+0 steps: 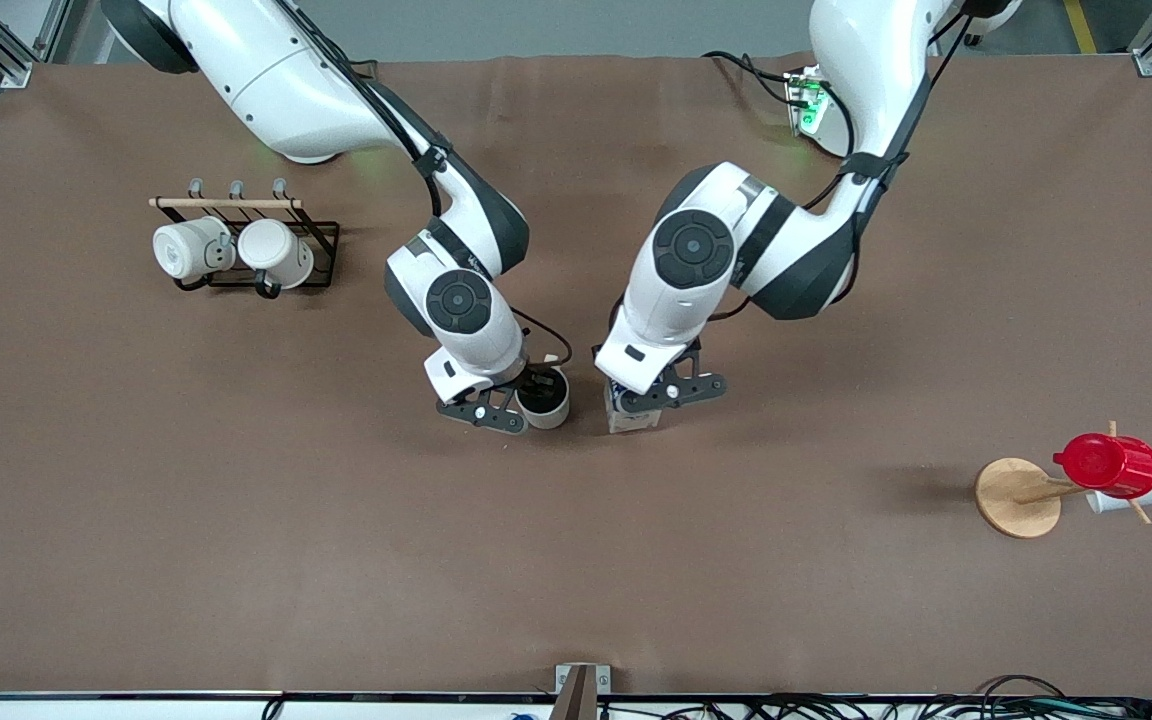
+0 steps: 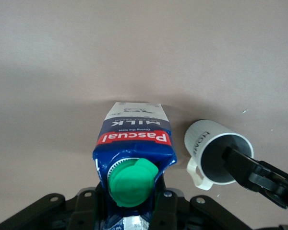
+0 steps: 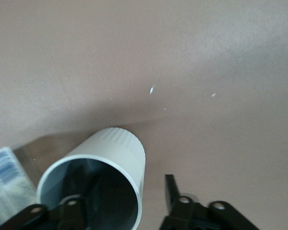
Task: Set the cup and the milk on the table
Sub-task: 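Carry the mug and milk carton toward the table center with both grippers, then lower the mug and milk side by side and open both grippers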
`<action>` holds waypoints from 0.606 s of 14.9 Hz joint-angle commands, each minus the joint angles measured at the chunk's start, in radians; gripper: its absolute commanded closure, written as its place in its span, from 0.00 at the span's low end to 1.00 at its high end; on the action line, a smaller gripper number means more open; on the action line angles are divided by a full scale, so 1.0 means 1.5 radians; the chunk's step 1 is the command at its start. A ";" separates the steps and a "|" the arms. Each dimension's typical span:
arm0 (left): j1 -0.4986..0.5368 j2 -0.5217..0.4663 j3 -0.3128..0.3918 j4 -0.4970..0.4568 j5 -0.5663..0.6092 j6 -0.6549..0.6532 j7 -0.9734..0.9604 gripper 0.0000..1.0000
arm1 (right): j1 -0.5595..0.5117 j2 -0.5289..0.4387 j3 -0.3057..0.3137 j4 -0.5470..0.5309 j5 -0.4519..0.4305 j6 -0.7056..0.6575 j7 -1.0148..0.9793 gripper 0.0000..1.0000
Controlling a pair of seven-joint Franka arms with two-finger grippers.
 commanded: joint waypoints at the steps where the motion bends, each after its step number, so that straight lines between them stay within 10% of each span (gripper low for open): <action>1: -0.023 0.024 0.002 0.024 -0.014 0.026 -0.038 0.62 | -0.038 -0.083 0.005 0.000 -0.013 -0.099 0.005 0.00; 4: -0.032 0.032 0.002 0.025 -0.014 0.029 -0.044 0.58 | -0.092 -0.187 0.004 -0.003 -0.014 -0.198 -0.023 0.00; 5: -0.035 0.038 0.002 0.025 -0.013 0.036 -0.041 0.42 | -0.114 -0.219 0.003 -0.003 -0.014 -0.226 -0.062 0.00; 6: -0.044 0.042 0.003 0.025 -0.013 0.043 -0.040 0.05 | -0.138 -0.249 0.000 -0.002 -0.013 -0.252 -0.104 0.00; 9: -0.041 0.036 0.006 0.025 -0.011 0.036 -0.037 0.00 | -0.171 -0.319 -0.052 -0.001 -0.012 -0.318 -0.210 0.00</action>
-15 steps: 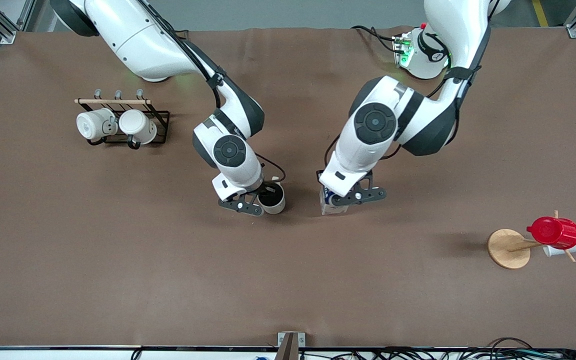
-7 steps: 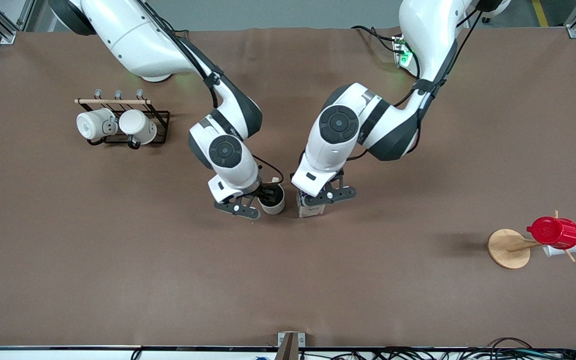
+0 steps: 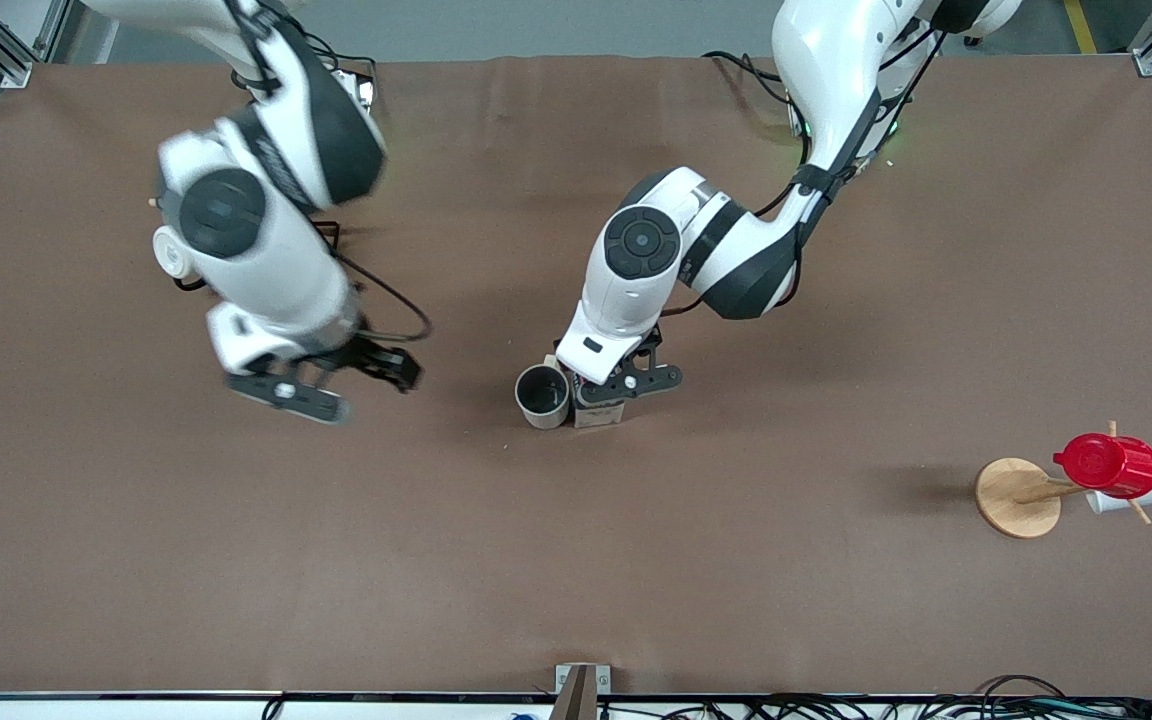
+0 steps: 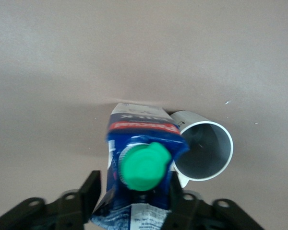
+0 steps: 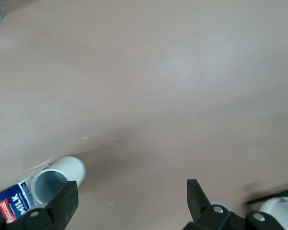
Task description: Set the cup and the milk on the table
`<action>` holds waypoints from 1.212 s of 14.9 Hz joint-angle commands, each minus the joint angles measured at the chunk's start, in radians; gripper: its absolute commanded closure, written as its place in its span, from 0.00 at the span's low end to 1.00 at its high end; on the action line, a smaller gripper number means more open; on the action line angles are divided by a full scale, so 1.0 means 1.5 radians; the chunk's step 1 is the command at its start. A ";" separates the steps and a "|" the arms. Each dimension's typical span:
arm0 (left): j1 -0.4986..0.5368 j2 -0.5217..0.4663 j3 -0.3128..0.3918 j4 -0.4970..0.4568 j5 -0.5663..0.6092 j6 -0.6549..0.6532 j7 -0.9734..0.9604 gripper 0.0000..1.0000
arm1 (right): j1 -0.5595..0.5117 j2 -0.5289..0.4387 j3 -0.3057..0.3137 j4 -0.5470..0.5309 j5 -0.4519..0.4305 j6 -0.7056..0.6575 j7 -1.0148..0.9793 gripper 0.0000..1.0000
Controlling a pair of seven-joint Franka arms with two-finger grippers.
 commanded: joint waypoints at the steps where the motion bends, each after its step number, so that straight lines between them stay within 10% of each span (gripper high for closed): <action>1: 0.001 -0.005 0.009 0.017 -0.010 -0.016 0.003 0.00 | -0.018 -0.077 -0.063 -0.034 -0.006 -0.035 -0.094 0.00; 7: 0.095 -0.133 0.033 0.016 0.009 -0.140 0.117 0.00 | -0.033 -0.173 -0.255 -0.020 0.078 -0.138 -0.344 0.00; 11: 0.207 -0.227 0.032 0.010 0.024 -0.252 0.230 0.00 | -0.168 -0.176 -0.135 0.025 0.071 -0.231 -0.370 0.00; 18: 0.355 -0.369 0.023 -0.054 0.023 -0.337 0.425 0.00 | -0.158 -0.170 -0.134 0.036 0.079 -0.223 -0.371 0.00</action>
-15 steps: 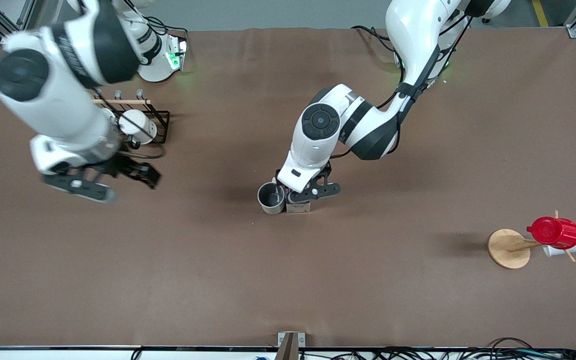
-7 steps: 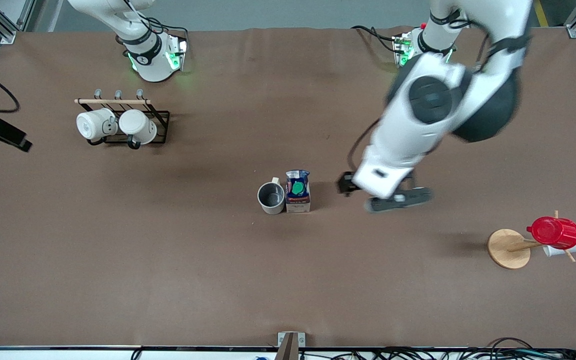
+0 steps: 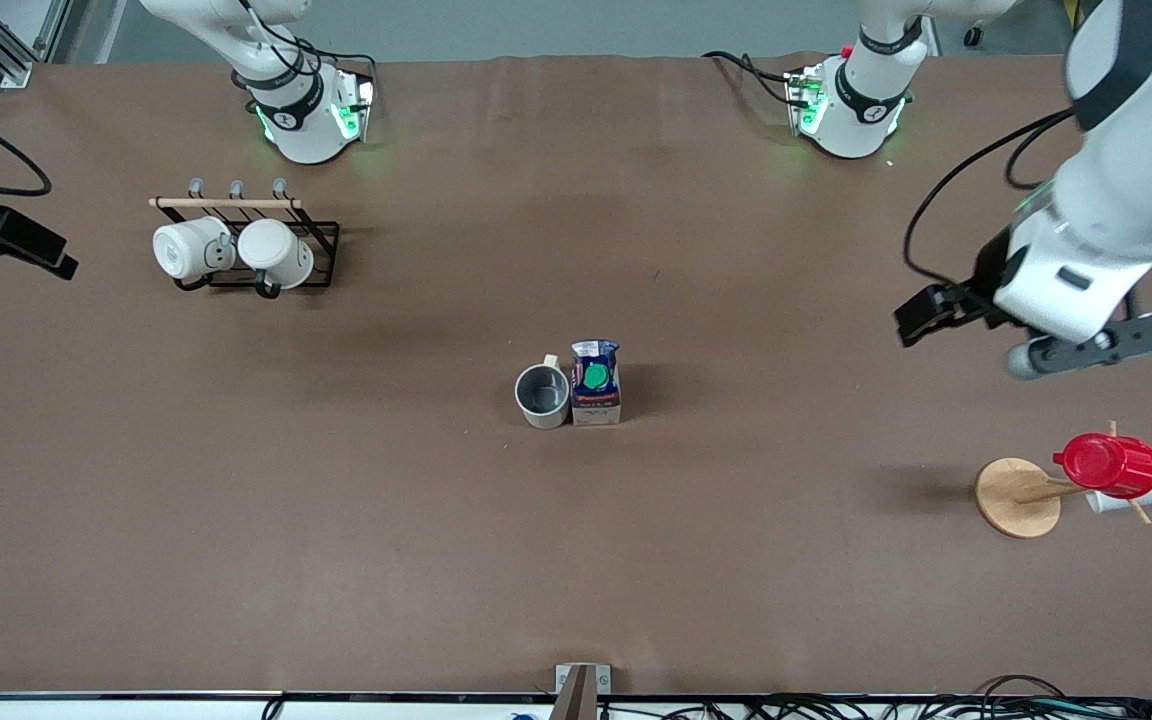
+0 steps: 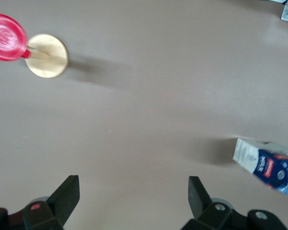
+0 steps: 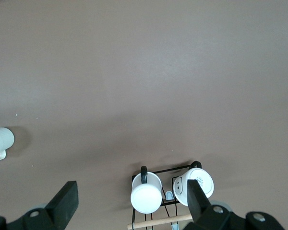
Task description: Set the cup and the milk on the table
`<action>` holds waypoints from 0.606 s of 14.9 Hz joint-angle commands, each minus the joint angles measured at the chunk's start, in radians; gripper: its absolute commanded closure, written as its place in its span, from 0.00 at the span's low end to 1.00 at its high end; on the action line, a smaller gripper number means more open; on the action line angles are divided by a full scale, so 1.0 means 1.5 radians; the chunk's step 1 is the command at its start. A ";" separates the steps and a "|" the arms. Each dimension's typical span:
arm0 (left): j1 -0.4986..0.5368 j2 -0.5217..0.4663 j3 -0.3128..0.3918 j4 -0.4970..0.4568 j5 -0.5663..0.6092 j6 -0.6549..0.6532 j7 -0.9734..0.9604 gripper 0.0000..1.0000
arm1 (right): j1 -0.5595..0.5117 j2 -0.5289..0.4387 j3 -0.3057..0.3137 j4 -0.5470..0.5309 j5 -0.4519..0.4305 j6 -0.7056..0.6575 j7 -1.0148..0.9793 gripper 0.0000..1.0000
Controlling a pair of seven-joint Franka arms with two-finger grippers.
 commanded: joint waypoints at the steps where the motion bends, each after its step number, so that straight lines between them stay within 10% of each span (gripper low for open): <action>1: 0.055 -0.083 -0.012 -0.090 0.009 0.005 0.111 0.00 | -0.007 0.003 0.008 0.030 0.005 -0.003 -0.001 0.00; 9: 0.094 -0.213 -0.019 -0.231 0.009 0.001 0.193 0.00 | -0.009 0.003 0.004 0.036 0.006 -0.010 -0.081 0.00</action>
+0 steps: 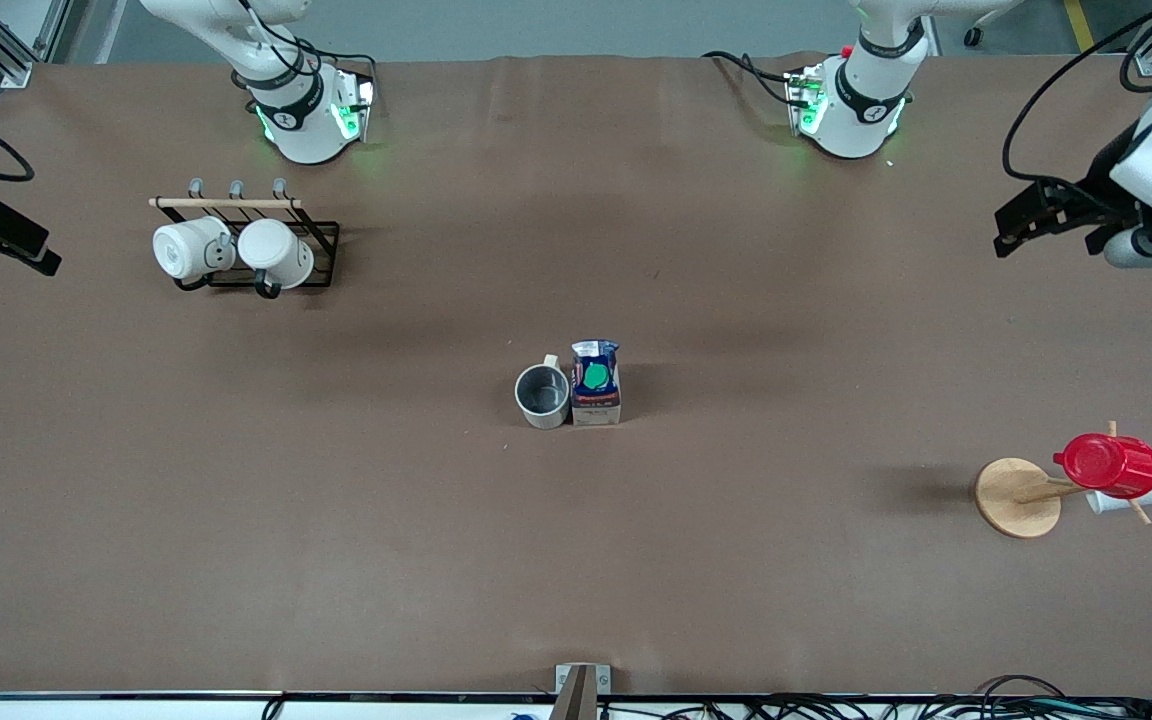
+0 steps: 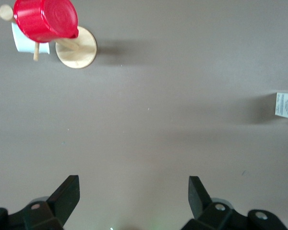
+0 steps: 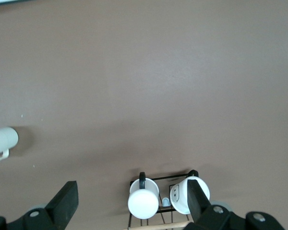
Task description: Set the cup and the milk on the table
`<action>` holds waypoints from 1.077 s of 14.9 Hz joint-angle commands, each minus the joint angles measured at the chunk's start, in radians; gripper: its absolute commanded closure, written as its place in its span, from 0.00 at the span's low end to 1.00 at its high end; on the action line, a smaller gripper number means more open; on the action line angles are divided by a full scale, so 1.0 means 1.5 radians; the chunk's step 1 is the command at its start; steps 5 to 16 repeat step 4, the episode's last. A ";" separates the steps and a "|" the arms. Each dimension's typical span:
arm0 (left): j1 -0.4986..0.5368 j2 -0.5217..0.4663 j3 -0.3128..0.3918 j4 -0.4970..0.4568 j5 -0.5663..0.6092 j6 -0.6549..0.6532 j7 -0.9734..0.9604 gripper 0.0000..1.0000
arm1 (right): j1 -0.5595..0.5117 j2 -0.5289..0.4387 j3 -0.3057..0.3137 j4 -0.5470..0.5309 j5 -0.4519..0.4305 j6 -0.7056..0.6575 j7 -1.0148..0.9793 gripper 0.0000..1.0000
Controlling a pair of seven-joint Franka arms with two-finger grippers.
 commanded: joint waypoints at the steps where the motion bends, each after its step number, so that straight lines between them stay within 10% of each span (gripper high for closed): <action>1: 0.015 -0.036 -0.021 -0.033 0.009 0.003 0.010 0.00 | -0.009 0.002 0.003 0.007 0.005 -0.008 -0.031 0.00; 16: 0.018 -0.042 -0.023 -0.028 0.009 -0.006 0.009 0.00 | -0.008 0.002 0.003 0.007 0.002 -0.002 -0.027 0.00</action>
